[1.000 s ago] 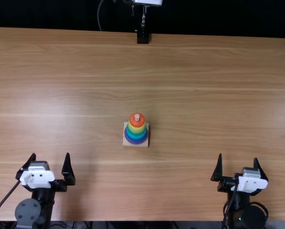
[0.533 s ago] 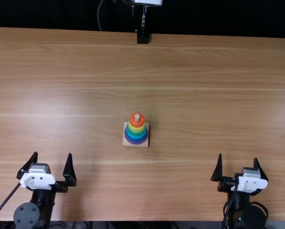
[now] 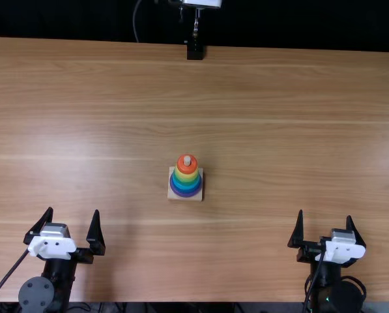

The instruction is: Build the Hanoi tower: stack the rings onto the peg from bottom to top in this color order: purple, dark blue, light blue, dark green, light green, yellow, orange.

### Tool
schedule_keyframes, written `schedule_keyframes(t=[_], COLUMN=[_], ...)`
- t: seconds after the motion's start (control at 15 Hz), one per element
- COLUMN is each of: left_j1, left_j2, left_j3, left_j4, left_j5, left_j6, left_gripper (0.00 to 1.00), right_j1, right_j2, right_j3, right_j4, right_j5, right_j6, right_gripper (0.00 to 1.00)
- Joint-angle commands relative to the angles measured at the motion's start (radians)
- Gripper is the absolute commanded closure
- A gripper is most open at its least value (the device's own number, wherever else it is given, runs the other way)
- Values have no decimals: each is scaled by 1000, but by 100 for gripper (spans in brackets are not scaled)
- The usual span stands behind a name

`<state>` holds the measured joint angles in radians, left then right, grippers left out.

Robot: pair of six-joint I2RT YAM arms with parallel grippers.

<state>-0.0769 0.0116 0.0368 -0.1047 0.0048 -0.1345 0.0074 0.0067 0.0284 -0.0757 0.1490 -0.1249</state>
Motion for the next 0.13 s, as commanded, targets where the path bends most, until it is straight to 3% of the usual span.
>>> schedule_keyframes(t=[0.0, 0.07], left_j1=[9, 9], left_j2=[-12, -12], left_j3=[-37, -37], left_j4=[2, 2], left_j5=[12, 12], left_j6=[4, 4], left_gripper=[0, 0], right_j1=[-9, -9], right_j2=[-7, -7], right_j3=[-10, -10], right_j4=[-16, -16], right_j5=[4, 4], right_j6=[11, 11], right_gripper=[0, 0])
